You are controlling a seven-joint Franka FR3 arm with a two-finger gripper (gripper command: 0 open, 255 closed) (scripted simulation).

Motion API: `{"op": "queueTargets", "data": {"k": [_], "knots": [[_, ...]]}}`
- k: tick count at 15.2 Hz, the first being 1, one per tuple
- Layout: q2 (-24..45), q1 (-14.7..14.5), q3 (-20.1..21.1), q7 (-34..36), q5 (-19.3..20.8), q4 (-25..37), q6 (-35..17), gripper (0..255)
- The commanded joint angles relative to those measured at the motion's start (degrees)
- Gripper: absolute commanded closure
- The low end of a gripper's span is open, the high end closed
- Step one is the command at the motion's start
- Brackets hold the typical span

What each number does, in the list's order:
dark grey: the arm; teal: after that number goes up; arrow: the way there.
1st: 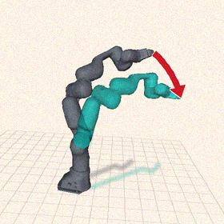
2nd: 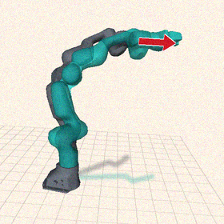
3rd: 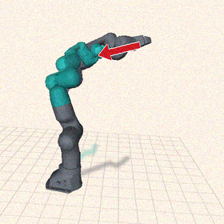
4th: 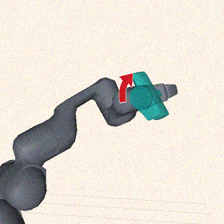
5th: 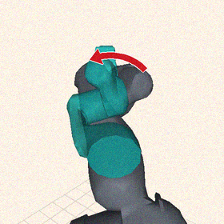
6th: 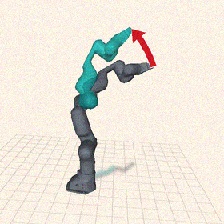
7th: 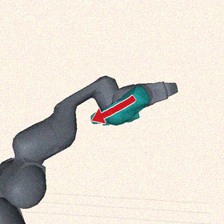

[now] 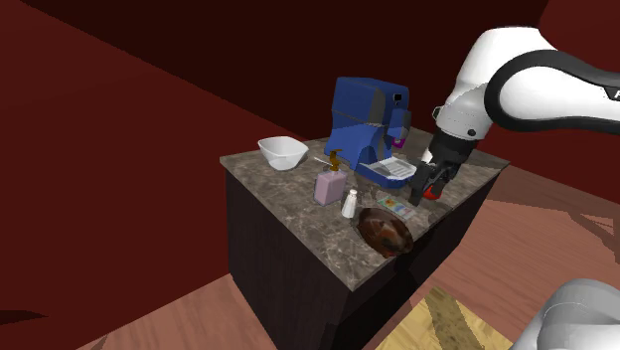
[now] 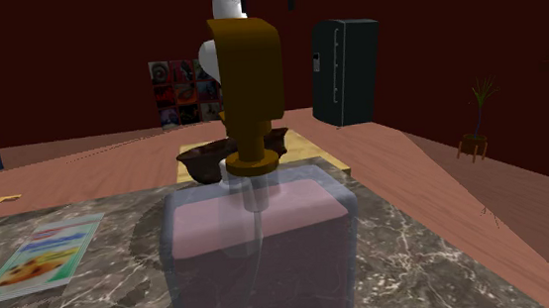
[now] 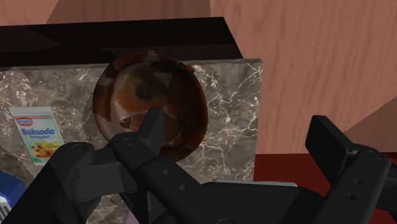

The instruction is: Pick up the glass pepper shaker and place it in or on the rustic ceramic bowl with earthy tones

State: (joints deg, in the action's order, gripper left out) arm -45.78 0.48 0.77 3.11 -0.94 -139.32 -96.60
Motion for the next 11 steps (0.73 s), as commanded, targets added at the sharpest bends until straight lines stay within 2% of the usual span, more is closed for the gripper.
{"op": "queueTargets", "data": {"k": [1, 11], "knots": [[0.0, 0.0, 0.0, 0.0, 0.0, 0.0, 0.0, 0], [19.9, 1.4, -5.9, -6.7, 0.7, 5.3, -14.6, 0]]}}
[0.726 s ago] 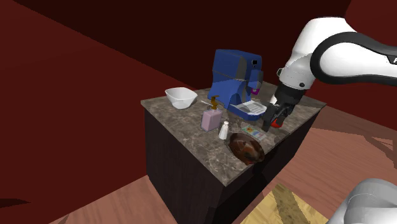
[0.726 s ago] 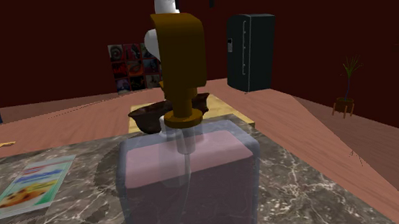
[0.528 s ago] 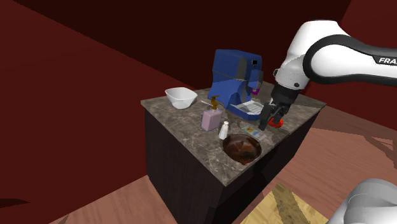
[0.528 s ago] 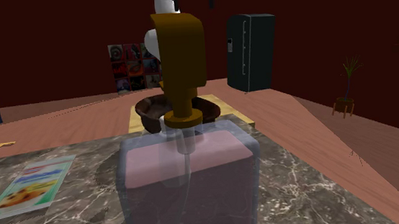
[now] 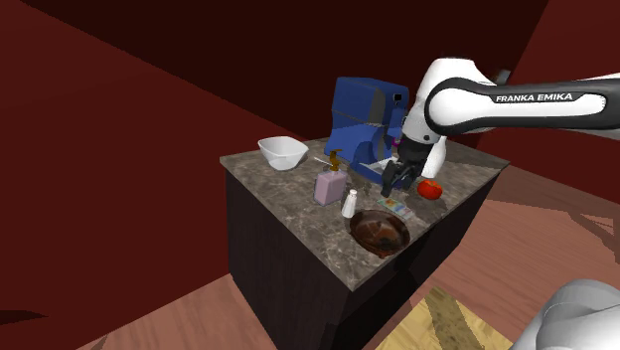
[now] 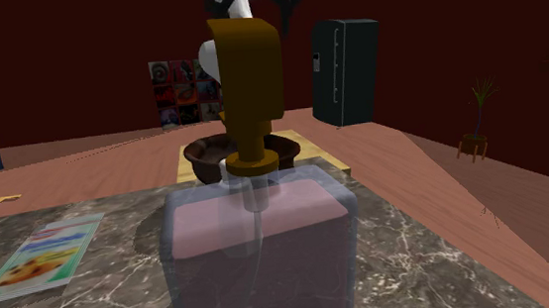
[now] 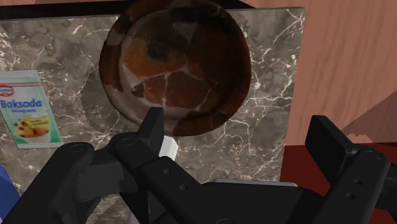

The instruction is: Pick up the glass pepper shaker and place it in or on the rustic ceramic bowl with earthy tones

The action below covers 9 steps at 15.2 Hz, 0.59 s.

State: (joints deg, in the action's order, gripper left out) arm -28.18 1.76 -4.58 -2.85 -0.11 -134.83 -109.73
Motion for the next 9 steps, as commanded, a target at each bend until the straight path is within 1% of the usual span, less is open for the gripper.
{"op": "queueTargets", "data": {"k": [1, 5, 9], "knots": [[4.4, 0.1, -1.1, -1.5, -0.3, 1.8, -2.7, 0], [13.2, 0.3, -3.2, -4.5, -1.5, 6.4, -6.7, 0], [22.1, 0.6, -4.9, -7.7, -3.6, 12.2, -9.5, 0]]}}
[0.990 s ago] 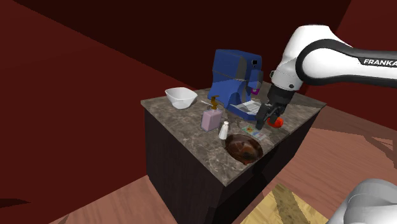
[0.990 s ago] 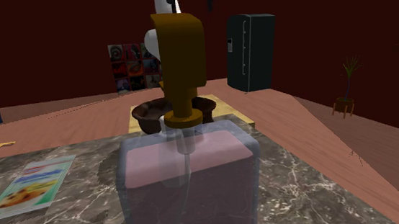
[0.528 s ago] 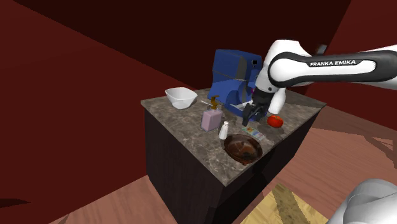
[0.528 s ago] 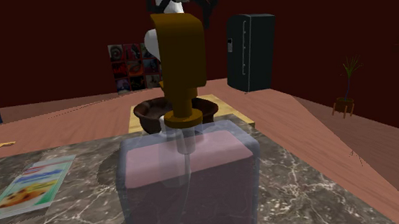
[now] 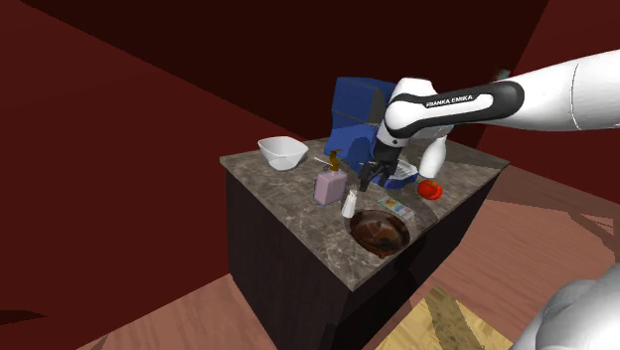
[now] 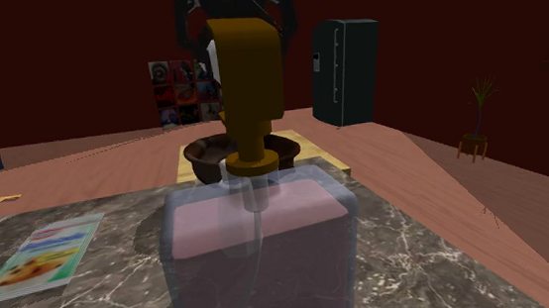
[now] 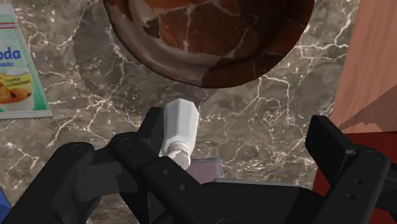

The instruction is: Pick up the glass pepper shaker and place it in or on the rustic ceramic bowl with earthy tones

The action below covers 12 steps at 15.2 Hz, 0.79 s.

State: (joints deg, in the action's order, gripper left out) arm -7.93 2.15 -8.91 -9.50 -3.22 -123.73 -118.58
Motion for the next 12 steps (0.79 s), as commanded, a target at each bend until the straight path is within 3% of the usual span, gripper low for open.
{"op": "queueTargets", "data": {"k": [1, 8, 12], "knots": [[4.1, 0.3, -0.9, -1.9, -1.1, 2.7, -1.2, 0], [20.2, 2.2, -2.0, -7.3, -6.2, 16.4, -2.6, 0], [22.3, 2.4, -1.7, -7.9, -6.9, 16.5, -4.5, 0]]}}
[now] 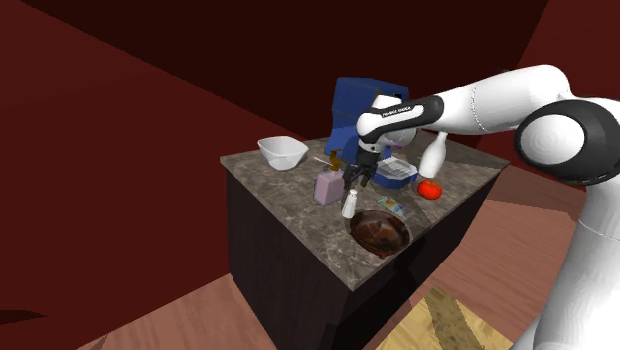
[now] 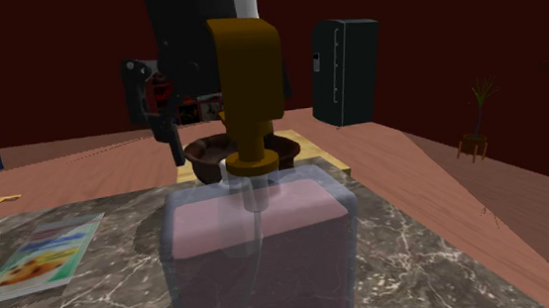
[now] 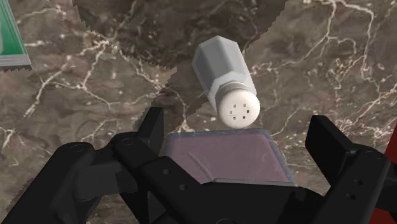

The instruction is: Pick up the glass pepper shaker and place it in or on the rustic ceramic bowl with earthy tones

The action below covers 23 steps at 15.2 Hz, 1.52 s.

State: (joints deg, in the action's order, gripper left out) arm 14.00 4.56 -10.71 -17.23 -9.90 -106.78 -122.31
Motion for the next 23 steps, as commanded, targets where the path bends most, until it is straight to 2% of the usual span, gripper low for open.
{"op": "queueTargets", "data": {"k": [1, 5, 12, 13, 23], "knots": [[0.7, 0.0, 0.1, -0.2, -0.3, -0.7, -1.5, 0], [2.1, 0.0, 0.3, -0.6, -0.8, -1.8, -3.8, 0], [2.1, 0.0, 0.3, -0.6, -0.8, -1.8, -3.8, 0], [2.1, 0.0, 0.3, -0.6, -0.8, -1.8, -3.8, 255], [1.7, -0.1, 0.3, -0.4, -0.7, -1.4, -3.1, 255]]}}
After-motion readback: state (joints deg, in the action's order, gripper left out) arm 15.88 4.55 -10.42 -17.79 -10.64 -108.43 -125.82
